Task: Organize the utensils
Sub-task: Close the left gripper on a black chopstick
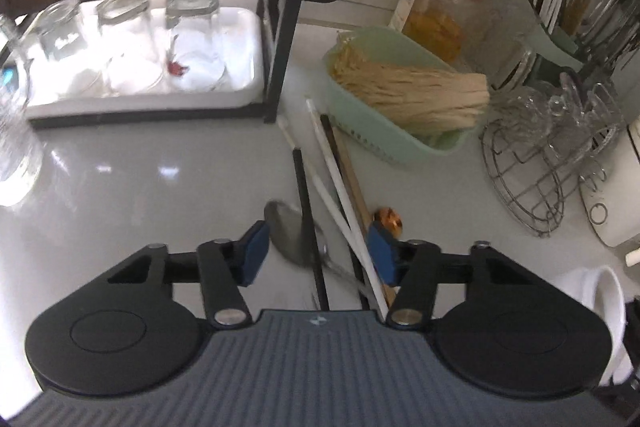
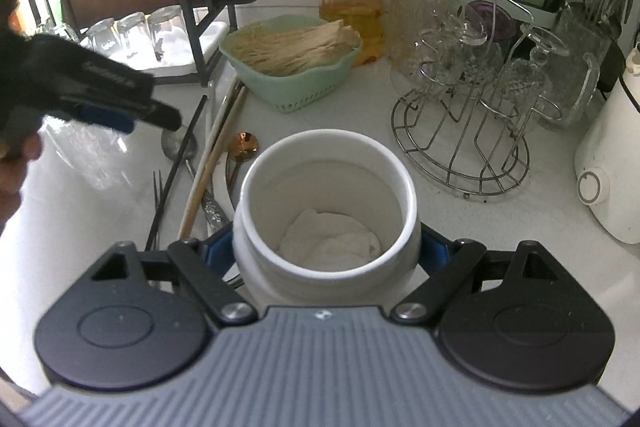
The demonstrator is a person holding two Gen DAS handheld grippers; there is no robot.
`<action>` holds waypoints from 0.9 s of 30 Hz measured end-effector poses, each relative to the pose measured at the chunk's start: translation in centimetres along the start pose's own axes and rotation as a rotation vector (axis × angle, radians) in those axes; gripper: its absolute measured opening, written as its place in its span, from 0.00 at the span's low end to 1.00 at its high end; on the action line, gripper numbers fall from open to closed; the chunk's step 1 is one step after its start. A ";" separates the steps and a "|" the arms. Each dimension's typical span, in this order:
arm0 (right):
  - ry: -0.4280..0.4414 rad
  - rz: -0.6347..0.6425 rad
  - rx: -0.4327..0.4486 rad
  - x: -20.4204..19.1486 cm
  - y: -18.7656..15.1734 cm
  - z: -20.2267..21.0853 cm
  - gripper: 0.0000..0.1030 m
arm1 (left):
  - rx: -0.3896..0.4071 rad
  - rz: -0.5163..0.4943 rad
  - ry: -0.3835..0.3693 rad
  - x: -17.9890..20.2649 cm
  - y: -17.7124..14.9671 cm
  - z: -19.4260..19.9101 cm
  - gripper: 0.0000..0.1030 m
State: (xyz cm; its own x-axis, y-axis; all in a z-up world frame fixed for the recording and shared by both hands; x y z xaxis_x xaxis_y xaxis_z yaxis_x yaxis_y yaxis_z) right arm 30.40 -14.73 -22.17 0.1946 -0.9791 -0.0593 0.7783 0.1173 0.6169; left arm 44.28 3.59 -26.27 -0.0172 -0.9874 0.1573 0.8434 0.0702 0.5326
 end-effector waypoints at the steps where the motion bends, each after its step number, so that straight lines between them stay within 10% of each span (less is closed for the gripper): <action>1: -0.002 -0.004 -0.003 0.0 0.0 0.0 0.88 | -0.001 -0.008 0.000 0.0 0.5 -0.6 0.54; 15: -0.031 -0.043 -0.064 0.2 0.4 -0.8 0.88 | -0.062 -0.060 0.029 -0.5 3.7 -5.7 0.18; 27: -0.048 -0.058 -0.100 0.2 0.4 -1.1 0.88 | -0.111 -0.061 0.055 -0.6 4.5 -7.5 0.17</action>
Point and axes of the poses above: each gripper's, at about its wrist camera, not at the fingertips, and z roughly against the way its jaws point, x to its right, y to its top, the point moved 9 cm from there along -z, roughly the way its jaws point, and after that the axes turned 5 degrees about y, right-handed, at the moved point
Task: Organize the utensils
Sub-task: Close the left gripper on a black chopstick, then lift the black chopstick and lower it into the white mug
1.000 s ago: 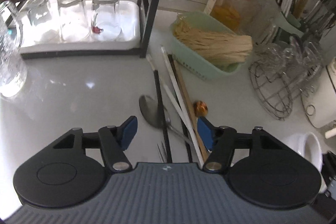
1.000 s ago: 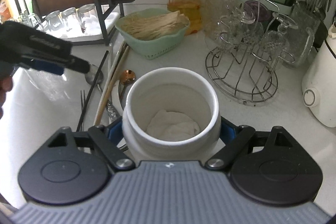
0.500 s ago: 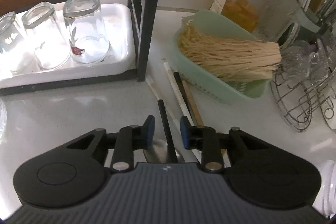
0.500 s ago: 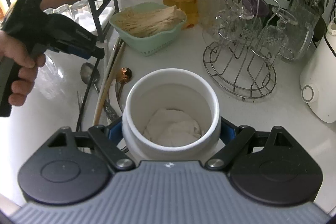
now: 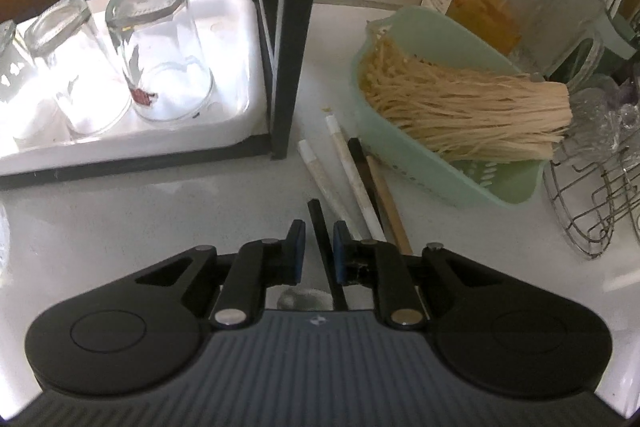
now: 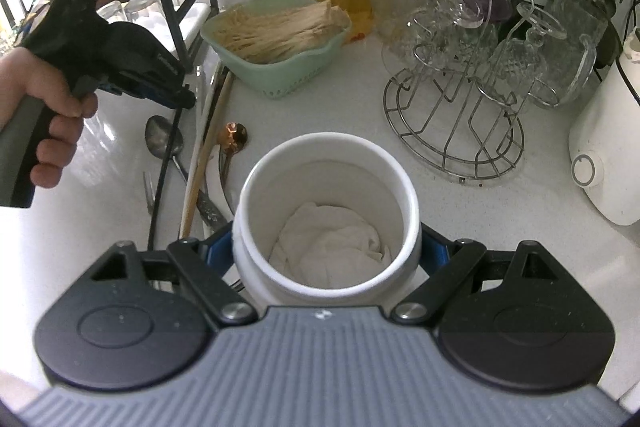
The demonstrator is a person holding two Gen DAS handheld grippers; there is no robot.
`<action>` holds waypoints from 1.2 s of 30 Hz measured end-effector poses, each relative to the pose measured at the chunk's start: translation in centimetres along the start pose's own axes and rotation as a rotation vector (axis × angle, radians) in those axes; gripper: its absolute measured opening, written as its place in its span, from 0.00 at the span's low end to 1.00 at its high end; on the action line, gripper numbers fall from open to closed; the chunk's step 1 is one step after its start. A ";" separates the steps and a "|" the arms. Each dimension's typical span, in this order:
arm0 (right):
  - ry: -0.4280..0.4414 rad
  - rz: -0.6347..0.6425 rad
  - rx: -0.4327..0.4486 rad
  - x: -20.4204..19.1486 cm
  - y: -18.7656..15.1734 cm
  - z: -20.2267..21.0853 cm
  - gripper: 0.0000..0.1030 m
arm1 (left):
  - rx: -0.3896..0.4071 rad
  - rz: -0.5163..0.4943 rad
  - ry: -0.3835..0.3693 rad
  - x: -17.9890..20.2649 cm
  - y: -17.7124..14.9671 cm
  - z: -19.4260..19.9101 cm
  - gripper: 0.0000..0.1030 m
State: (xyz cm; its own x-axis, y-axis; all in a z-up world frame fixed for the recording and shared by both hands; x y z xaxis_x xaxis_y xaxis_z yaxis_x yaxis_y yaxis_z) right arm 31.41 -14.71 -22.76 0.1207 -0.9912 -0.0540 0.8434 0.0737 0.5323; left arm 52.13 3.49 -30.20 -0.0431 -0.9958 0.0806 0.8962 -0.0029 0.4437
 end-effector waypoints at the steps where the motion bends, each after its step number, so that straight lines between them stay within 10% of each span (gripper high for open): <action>1: -0.002 -0.003 0.001 0.0 0.0 0.0 0.88 | -0.006 0.004 0.002 0.0 0.2 -0.1 0.17; 22: -0.007 -0.017 0.008 0.0 0.7 -0.7 0.88 | 0.002 -0.019 -0.022 1.4 1.1 -1.0 0.06; 36: 0.001 0.001 0.040 -0.1 0.7 -0.6 0.88 | 0.118 0.019 -0.118 1.9 1.6 8.3 0.05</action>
Point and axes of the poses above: each gripper's, at about its wrist camera, not at the fingertips, and z roughly against the way its jaws point, x to its right, y to its top, the point moved 9 cm from there along -z, roughly the way its jaws point, and after that the axes turned 5 degrees about y, right-handed, at the moved point
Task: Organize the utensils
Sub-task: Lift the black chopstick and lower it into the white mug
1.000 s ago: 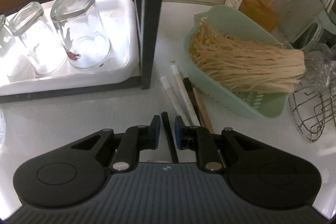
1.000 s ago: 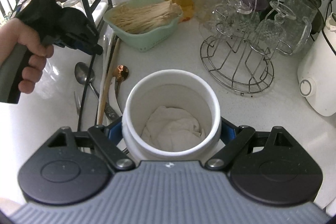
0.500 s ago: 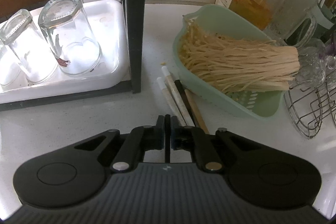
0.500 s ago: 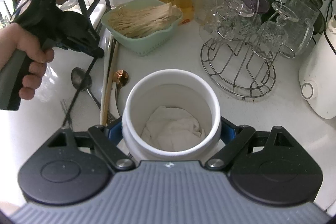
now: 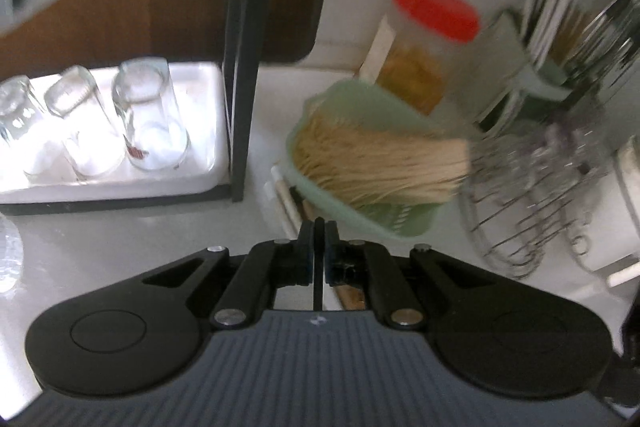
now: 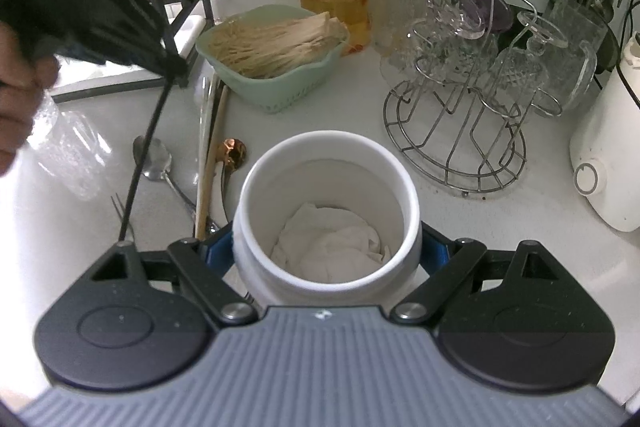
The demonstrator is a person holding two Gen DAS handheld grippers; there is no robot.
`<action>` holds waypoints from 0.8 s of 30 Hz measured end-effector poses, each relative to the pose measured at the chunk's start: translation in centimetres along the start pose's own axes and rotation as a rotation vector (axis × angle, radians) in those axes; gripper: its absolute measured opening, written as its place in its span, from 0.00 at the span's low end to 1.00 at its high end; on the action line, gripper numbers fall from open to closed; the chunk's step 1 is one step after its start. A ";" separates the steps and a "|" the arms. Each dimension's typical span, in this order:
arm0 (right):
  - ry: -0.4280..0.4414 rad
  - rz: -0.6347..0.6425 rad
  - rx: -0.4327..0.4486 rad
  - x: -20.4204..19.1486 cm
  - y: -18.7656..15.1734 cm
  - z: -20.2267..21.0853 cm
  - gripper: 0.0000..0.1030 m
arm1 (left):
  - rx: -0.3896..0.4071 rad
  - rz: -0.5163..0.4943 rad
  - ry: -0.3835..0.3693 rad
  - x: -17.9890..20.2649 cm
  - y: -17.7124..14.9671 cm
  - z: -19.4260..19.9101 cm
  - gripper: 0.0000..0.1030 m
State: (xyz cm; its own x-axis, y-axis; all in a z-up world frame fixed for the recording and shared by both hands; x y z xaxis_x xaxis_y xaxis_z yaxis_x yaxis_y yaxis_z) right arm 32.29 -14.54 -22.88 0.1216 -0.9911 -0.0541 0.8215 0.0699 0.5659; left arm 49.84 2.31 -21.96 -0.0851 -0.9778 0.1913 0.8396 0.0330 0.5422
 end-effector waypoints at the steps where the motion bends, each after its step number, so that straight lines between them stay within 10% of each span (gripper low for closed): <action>1: 0.001 0.002 0.002 0.0 0.0 0.0 0.88 | 0.013 0.002 -0.008 0.2 0.1 1.0 0.05; 24: 0.039 0.046 0.085 -0.1 -0.1 0.2 0.88 | 0.221 -0.077 -0.172 6.8 -2.9 16.0 0.05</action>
Point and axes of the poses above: each gripper's, at about its wrist camera, not at the fingertips, and z roughly against the way its jaws point, x to its right, y to its top, the point moved 9 cm from there along -z, roughly the way its jaws point, and after that the axes turned 5 degrees about y, right-handed, at the moved point
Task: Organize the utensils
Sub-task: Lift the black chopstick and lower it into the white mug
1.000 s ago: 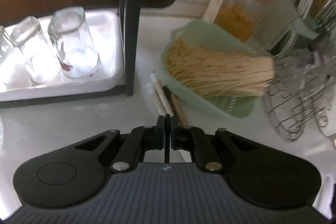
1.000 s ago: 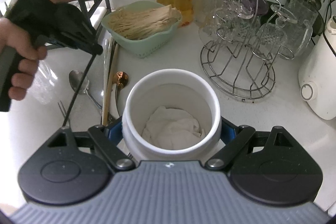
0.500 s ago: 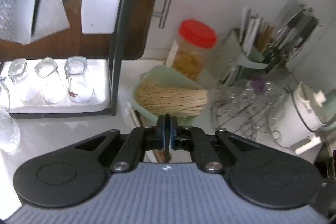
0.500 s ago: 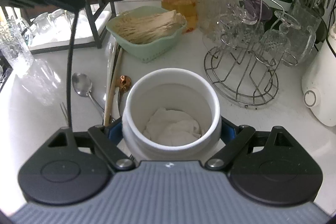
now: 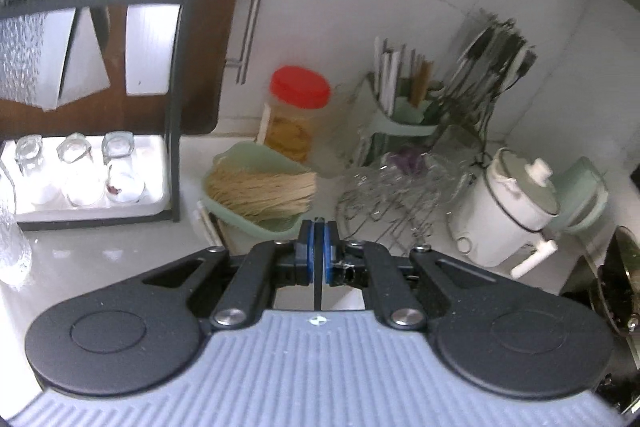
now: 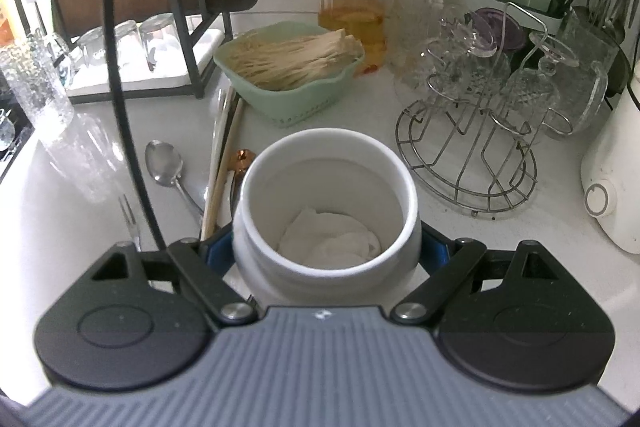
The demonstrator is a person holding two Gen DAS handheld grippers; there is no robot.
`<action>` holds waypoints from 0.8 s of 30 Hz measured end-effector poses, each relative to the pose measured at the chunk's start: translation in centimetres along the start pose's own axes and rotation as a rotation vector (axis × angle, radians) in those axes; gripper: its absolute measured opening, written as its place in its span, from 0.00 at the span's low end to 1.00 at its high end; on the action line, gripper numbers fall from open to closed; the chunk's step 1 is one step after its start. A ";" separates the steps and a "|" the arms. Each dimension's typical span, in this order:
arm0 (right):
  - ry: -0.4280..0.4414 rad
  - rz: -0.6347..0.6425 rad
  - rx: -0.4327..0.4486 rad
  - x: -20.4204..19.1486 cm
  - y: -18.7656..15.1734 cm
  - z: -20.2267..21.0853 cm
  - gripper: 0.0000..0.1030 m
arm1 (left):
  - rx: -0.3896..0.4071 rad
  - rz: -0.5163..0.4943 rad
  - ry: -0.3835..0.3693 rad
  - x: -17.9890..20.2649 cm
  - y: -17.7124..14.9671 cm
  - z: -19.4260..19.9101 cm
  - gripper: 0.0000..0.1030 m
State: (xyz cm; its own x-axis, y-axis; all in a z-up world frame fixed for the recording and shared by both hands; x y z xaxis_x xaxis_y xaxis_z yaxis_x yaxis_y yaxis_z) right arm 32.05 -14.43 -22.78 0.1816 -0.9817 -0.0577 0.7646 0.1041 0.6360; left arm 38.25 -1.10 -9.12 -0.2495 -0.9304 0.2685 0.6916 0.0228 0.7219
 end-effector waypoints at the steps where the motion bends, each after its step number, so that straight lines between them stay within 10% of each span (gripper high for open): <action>1: -0.004 -0.006 0.001 -0.1 0.0 0.0 0.88 | 0.013 -0.006 -0.002 0.3 0.1 0.6 0.05; 24: -0.033 -0.032 0.034 -1.4 -0.6 0.6 0.88 | 0.122 -0.169 -0.034 3.3 4.7 7.2 0.05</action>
State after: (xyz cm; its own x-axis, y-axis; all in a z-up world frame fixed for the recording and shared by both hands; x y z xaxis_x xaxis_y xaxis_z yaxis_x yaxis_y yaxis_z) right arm 30.98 -13.26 -22.58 0.1365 -0.9892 -0.0535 0.7482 0.0676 0.6601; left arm 35.78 -1.48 -0.29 -0.3787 -0.9121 0.1569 0.5517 -0.0863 0.8296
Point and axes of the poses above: each gripper's, at about its wrist camera, not at the fingertips, and z roughly against the way its jaws point, x to its right, y to its top, the point moved 9 cm from there along -z, roughly the way its jaws point, and after that the axes turned 5 degrees about y, right-handed, at the moved point
